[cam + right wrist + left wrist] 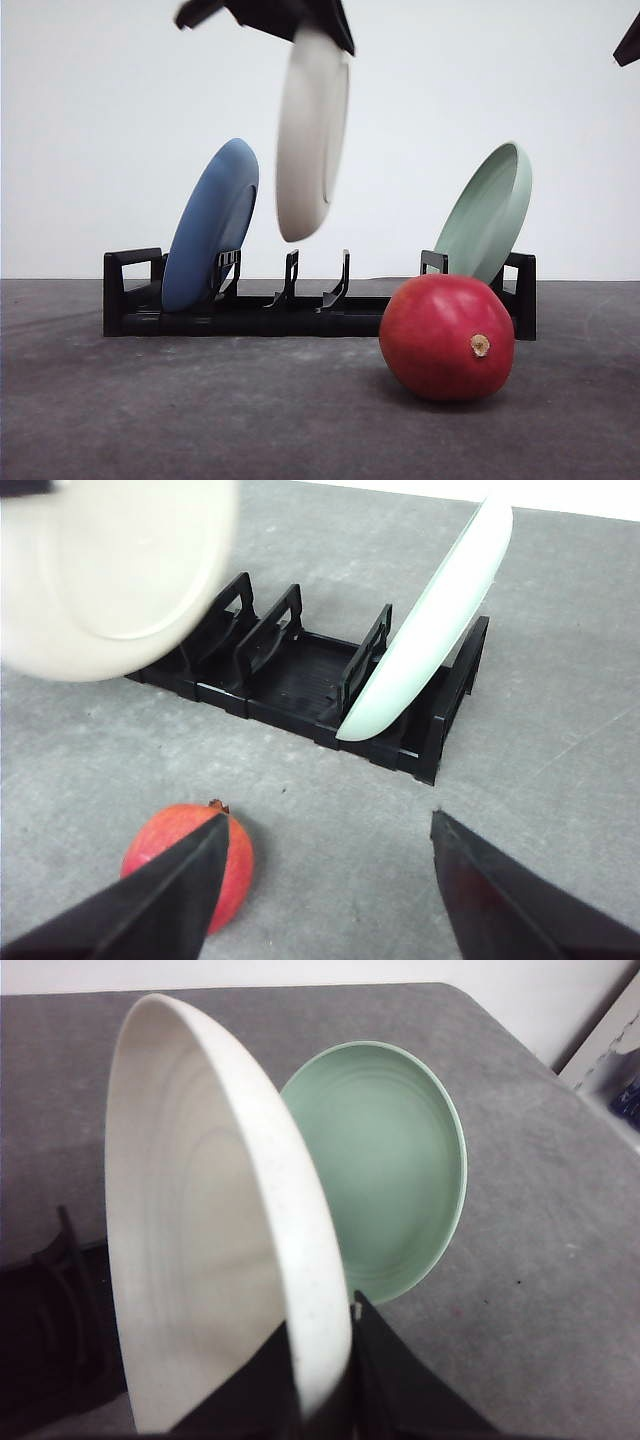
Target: Place pomegranate in white plate
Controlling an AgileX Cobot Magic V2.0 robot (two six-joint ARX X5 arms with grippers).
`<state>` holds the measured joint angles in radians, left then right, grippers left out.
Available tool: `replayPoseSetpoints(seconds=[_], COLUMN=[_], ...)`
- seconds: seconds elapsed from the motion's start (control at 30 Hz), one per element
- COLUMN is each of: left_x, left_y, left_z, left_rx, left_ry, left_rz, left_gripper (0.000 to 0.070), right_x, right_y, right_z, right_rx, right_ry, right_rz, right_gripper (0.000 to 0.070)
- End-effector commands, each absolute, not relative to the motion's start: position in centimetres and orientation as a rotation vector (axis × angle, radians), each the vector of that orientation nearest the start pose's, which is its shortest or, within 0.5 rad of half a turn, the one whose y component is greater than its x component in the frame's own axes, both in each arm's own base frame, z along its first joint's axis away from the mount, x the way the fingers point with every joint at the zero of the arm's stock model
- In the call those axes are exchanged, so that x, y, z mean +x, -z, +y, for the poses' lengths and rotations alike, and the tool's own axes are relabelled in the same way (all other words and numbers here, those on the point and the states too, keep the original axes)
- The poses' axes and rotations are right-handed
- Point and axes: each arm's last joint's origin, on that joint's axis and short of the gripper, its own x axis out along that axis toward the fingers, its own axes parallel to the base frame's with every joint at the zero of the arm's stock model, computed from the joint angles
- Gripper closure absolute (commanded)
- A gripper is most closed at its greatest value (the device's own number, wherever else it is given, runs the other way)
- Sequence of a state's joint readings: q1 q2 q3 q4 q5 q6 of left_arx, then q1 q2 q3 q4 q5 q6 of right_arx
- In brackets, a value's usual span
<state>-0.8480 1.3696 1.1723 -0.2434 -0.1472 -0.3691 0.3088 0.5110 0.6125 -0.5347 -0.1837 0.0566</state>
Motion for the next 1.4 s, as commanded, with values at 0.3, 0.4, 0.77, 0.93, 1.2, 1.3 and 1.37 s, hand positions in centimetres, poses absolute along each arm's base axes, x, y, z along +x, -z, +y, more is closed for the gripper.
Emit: replayPoseSetpoints(seconds=[0.3, 0.4, 0.77, 0.93, 1.2, 1.3, 1.37], left_x=[14.5, 12.8, 10.5, 10.5, 10.2, 10.2, 10.2], left_y=[-30.9, -29.8, -26.8, -24.9, -21.0, -19.6, -18.7], left_z=[-17.0, -15.8, -16.5, -18.5, -21.4, -22.1, -22.5], left_rx=[-0.184, -0.121, 0.404, 0.622, 0.989, 1.088, 1.141], left_ry=[0.662, 0.702, 0.870, 0.898, 0.824, 0.814, 0.812], left_rz=[0.433, 0.417, 0.484, 0.500, 0.515, 0.529, 0.549], left_gripper=[0.0691, 0.0691, 0.0691, 0.0691, 0.0691, 0.0691, 0.0691], right_x=[10.7, 10.7, 10.7, 10.7, 10.6, 10.6, 10.7], right_y=[-27.8, -27.8, -27.8, -27.8, -27.8, -27.8, -27.8], right_z=[4.0, 4.0, 4.0, 4.0, 4.0, 4.0, 4.0], right_rx=[0.035, 0.035, 0.035, 0.035, 0.035, 0.035, 0.035], right_ry=[-0.473, -0.472, -0.473, -0.473, -0.473, -0.473, -0.473], right_rz=[0.471, 0.471, 0.471, 0.471, 0.472, 0.472, 0.472], right_gripper=[0.0295, 0.0295, 0.0295, 0.0295, 0.0295, 0.0295, 0.0295])
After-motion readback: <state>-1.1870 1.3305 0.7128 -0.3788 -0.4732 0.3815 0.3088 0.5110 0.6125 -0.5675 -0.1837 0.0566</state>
